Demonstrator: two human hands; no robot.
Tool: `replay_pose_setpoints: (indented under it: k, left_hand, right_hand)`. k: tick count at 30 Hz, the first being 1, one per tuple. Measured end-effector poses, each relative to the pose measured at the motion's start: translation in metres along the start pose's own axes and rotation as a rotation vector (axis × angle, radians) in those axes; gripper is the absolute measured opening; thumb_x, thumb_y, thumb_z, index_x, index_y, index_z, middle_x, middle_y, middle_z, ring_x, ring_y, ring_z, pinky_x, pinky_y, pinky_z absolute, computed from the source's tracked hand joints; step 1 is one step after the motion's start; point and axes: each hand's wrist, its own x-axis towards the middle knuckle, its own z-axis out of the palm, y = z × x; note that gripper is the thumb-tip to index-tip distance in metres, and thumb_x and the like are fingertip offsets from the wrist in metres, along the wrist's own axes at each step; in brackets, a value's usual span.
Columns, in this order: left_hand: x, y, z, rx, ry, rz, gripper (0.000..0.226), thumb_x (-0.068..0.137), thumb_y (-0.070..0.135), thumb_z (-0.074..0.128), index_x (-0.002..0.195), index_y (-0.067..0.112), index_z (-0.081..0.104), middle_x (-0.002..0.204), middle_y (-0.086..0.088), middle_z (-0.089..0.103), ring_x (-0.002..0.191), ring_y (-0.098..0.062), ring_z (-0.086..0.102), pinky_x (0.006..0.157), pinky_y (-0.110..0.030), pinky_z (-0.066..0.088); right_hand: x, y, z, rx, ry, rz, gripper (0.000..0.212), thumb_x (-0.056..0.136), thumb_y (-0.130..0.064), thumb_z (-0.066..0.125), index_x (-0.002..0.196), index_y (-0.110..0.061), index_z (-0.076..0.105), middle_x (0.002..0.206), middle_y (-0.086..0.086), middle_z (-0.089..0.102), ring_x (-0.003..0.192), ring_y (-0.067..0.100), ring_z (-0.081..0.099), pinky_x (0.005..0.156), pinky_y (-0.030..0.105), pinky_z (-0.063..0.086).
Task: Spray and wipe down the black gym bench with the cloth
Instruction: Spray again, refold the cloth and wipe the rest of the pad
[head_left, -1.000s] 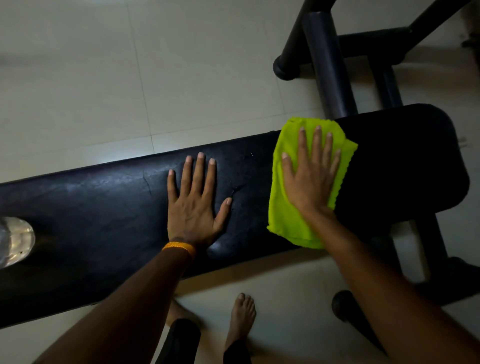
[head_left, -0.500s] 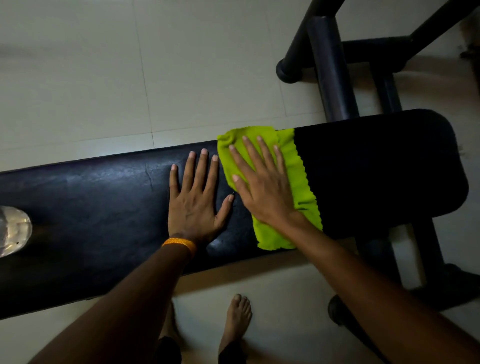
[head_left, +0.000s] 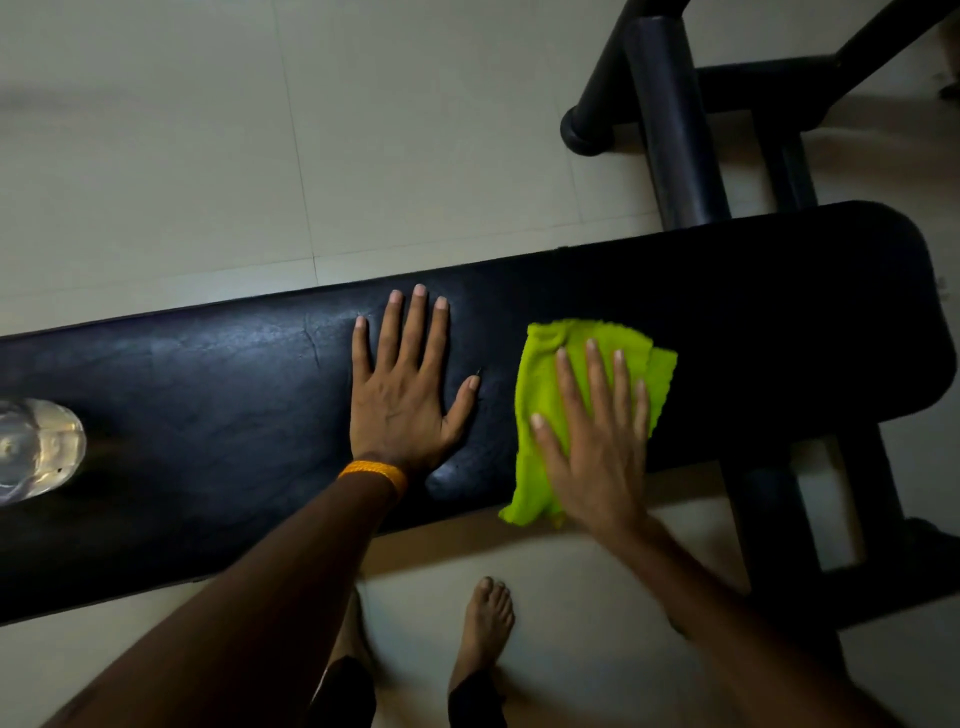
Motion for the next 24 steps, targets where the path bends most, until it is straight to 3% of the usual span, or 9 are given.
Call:
replay_pose_setpoints:
  k: [3, 5, 7, 11, 14, 16, 20, 24]
  left_hand:
    - [0.000, 0.000, 0.000, -0.003, -0.006, 0.003, 0.082, 0.102, 0.061, 0.031, 0.166, 0.015, 0.013, 0.175, -0.009, 0.006, 0.162, -0.029, 0.002, 0.129, -0.059, 0.004]
    - [0.001, -0.001, 0.000, -0.003, -0.008, 0.002, 0.081, 0.103, 0.062, 0.031, 0.167, 0.015, 0.012, 0.175, -0.009, 0.006, 0.162, -0.029, 0.002, 0.129, -0.058, 0.004]
    - [0.000, 0.000, -0.001, -0.012, -0.004, 0.000, 0.081, 0.103, 0.062, 0.031, 0.166, 0.015, 0.013, 0.175, -0.009, 0.007, 0.162, -0.028, 0.002, 0.129, -0.059, 0.005]
    - [0.001, -0.001, -0.003, -0.032, -0.014, 0.004, 0.081, 0.104, 0.063, 0.028, 0.167, 0.014, 0.011, 0.175, -0.009, 0.005, 0.162, -0.028, 0.000, 0.129, -0.058, 0.003]
    - [0.000, -0.004, -0.004, -0.065, -0.017, 0.019, 0.079, 0.104, 0.061, 0.029, 0.166, 0.013, 0.016, 0.175, -0.010, 0.009, 0.162, -0.028, 0.003, 0.128, -0.060, 0.003]
    - [-0.004, -0.009, -0.007, -0.089, 0.001, 0.025, 0.078, 0.104, 0.059, 0.033, 0.165, 0.012, 0.022, 0.174, -0.011, 0.016, 0.162, -0.028, 0.009, 0.127, -0.063, 0.006]
    - [-0.030, -0.040, -0.016, -0.075, 0.034, -0.095, 0.079, 0.102, 0.059, 0.032, 0.164, 0.012, 0.025, 0.173, -0.011, 0.018, 0.161, -0.032, 0.012, 0.127, -0.063, 0.005]
    - [-0.051, -0.074, -0.021, -0.008, -0.014, -0.185, 0.085, 0.100, 0.065, 0.028, 0.166, 0.013, 0.015, 0.175, -0.010, 0.010, 0.162, -0.030, 0.005, 0.125, -0.068, 0.002]
  right_hand:
    - [0.056, 0.020, -0.003, 0.005, 0.066, 0.122, 0.067, 0.102, -0.058, 0.027, 0.162, -0.027, 0.022, 0.170, 0.007, 0.017, 0.158, 0.031, 0.012, 0.126, 0.054, 0.014]
    - [0.074, 0.008, -0.001, 0.029, 0.102, 0.283, 0.067, 0.103, -0.056, 0.026, 0.162, -0.027, 0.019, 0.171, 0.007, 0.014, 0.158, 0.031, 0.009, 0.125, 0.056, 0.013]
    - [0.064, -0.018, 0.002, 0.028, 0.128, 0.332, 0.067, 0.103, -0.056, 0.026, 0.162, -0.025, 0.019, 0.171, 0.010, 0.013, 0.158, 0.033, 0.008, 0.125, 0.057, 0.011]
    - [0.010, -0.046, 0.006, -0.025, 0.037, 0.066, 0.069, 0.103, -0.057, 0.027, 0.163, -0.024, 0.016, 0.171, 0.011, 0.008, 0.158, 0.032, 0.003, 0.127, 0.055, 0.007]
    - [0.026, -0.027, 0.002, -0.003, -0.008, -0.066, 0.072, 0.101, -0.062, 0.027, 0.163, -0.028, 0.014, 0.172, 0.006, 0.007, 0.159, 0.029, 0.002, 0.127, 0.053, 0.009]
    - [0.057, -0.019, 0.000, 0.003, 0.018, -0.006, 0.072, 0.100, -0.062, 0.026, 0.162, -0.029, 0.016, 0.172, 0.005, 0.010, 0.159, 0.028, 0.006, 0.127, 0.053, 0.010]
    - [0.071, -0.056, 0.002, 0.045, 0.110, 0.286, 0.071, 0.100, -0.059, 0.025, 0.162, -0.025, 0.021, 0.170, 0.009, 0.015, 0.158, 0.032, 0.010, 0.125, 0.058, 0.012]
    - [0.010, -0.094, 0.008, -0.027, -0.002, -0.032, 0.070, 0.101, -0.058, 0.029, 0.163, -0.027, 0.016, 0.171, 0.007, 0.010, 0.158, 0.032, 0.005, 0.127, 0.055, 0.006]
